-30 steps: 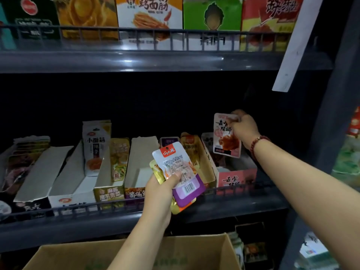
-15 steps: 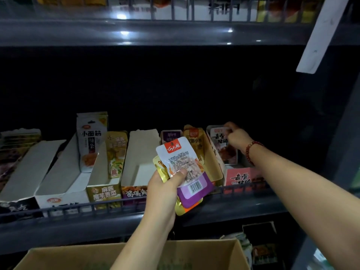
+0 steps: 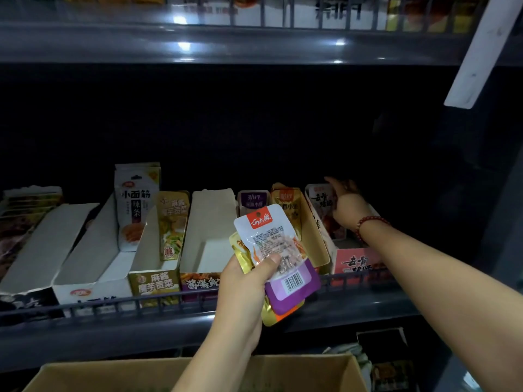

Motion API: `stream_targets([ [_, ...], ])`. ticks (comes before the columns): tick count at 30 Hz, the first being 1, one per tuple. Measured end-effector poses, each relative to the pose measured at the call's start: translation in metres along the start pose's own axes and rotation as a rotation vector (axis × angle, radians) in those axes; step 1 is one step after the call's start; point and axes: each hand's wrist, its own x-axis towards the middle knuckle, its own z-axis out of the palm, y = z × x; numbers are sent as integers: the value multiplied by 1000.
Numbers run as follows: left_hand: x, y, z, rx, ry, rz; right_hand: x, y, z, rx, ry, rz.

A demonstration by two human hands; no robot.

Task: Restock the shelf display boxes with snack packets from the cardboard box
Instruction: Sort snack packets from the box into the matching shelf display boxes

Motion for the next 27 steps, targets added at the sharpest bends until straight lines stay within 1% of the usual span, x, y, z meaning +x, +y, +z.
stream_targets([
  [4,-1,1,-3,13,16,-3,2,0,-3,47,-3,-2],
  [6,-2,1,-5,18,22,-11,2,1,-5,66,19,-10],
  [9,-3,1,-7,24,38,-27,-7,-1,-10,153,36,-19],
  [11,-6,3,-8,21,48,-41,-20,-7,-17,225,55,-47],
  [14,-16,9,-13,5,51,-71,-52,-26,-32,310,98,-147],
  [16,-26,15,-18,-5,48,-89,-80,-42,-41,383,84,-181],
  [19,-46,25,-30,-8,71,-102,-119,-66,-50,536,-42,-204],
  [23,-80,40,-50,3,74,-104,-169,-103,-60,661,-244,-252],
  [27,-109,56,-76,17,115,-90,-213,-144,-63,779,-442,-278],
])
